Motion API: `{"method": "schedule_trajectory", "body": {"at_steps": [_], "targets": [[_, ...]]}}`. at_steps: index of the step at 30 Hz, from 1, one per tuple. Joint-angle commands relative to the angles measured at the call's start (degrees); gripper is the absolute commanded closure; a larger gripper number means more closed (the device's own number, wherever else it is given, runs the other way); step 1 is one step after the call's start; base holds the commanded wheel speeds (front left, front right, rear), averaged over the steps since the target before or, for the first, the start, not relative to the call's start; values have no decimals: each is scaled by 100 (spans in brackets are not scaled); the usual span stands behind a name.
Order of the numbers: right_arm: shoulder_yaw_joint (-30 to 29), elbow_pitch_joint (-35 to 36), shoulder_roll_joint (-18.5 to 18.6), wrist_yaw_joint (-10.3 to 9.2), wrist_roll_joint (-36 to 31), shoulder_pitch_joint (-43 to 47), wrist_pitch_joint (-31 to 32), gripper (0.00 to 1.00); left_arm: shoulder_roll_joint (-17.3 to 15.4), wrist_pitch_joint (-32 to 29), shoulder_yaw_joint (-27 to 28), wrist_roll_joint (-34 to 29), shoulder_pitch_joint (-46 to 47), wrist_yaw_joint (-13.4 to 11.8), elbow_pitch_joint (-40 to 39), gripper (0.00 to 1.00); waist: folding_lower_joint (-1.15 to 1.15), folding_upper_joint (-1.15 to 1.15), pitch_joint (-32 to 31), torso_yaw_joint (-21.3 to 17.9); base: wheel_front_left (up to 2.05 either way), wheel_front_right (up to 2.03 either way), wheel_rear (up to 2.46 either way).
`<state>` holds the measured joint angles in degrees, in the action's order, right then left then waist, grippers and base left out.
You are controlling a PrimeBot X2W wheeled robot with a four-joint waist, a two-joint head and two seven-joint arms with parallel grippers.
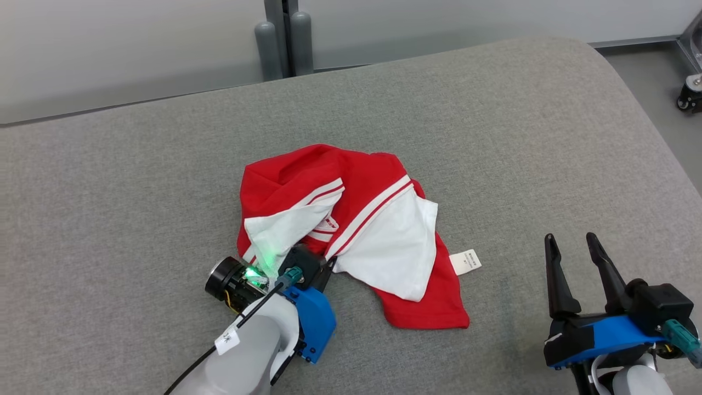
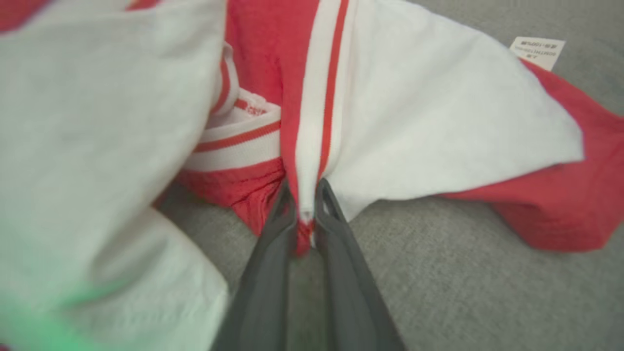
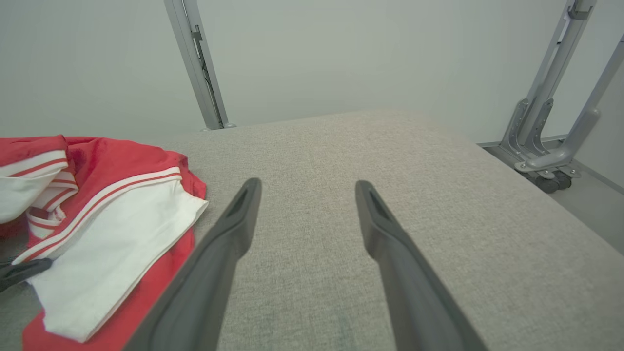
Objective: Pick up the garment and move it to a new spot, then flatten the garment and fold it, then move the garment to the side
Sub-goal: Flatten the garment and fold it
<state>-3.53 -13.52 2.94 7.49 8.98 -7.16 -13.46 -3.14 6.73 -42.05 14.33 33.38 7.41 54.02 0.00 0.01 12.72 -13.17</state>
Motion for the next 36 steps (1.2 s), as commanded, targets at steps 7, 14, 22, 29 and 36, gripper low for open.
{"method": "schedule_trajectory", "body": {"at_steps": [7,14,22,29,36], "targets": [[-31,-37,42,1,-85,126,8,0,7,486,216,476,-2,-34,-110,100,0,-1,-309,347,0,0,0],[-37,26,34,1,-69,314,74,0,-510,592,574,798,-668,-302,-861,100,0,-1,-571,753,0,0,0],[-138,36,30,1,-89,518,128,0,-1701,-47,1172,1209,-2005,-1020,-2699,100,0,-1,-698,1164,0,0,0],[-97,18,34,1,-73,478,142,0,-2649,-783,1752,1477,-3249,-1837,-4416,100,0,-1,-675,1297,0,0,0],[-87,-14,49,1,-79,450,148,0,-2878,-1031,1989,1587,-3740,-2249,-5249,82,0,-1,-649,1336,0,0,0]]}}
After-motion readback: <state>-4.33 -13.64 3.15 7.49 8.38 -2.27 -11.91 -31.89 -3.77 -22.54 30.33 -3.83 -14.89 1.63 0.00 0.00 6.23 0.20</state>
